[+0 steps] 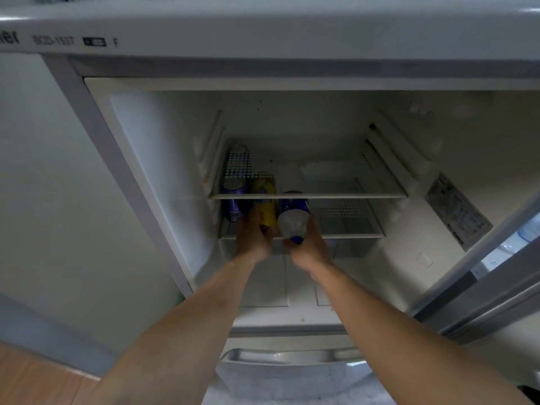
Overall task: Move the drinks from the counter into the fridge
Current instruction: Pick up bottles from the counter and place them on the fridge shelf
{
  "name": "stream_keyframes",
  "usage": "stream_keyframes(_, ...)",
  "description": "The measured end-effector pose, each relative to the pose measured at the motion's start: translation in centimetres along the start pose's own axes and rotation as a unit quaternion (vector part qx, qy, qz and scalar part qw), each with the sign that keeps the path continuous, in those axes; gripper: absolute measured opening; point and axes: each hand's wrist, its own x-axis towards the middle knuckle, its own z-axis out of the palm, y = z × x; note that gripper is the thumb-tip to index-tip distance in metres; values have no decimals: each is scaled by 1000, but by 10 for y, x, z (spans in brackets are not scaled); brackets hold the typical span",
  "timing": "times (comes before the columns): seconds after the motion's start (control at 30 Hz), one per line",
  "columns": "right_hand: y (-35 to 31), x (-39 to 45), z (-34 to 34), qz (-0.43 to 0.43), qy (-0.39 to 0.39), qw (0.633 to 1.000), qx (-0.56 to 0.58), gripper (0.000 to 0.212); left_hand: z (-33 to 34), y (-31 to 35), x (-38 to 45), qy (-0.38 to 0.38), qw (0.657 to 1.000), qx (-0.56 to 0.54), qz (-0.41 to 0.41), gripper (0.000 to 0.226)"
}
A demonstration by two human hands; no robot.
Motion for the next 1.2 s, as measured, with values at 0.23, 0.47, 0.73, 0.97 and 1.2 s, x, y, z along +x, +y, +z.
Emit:
stream_keyframes(0.23,-10,33,-6,-18,-15,995,-94,101,7,6,18,81,990,19,-115,76)
stream_keyframes(0.47,-5,49,-4,-30,-5,989,-142,100,16,0,0,179,976,-106,-69,47)
stream_keyframes(0.73,-4,53,-1,-14,-4,992,-127,102,0,6,13,101,992,-14,-80,39)
stream_keyframes(0.97,-4,41,0,-23,44,991,-128,97,-3,-10,-21,140,988,-49,32,19)
stream_keyframes(1.2,14,15,20,-59,104,979,-168,75,-7,-6,7,63,994,52,67,21)
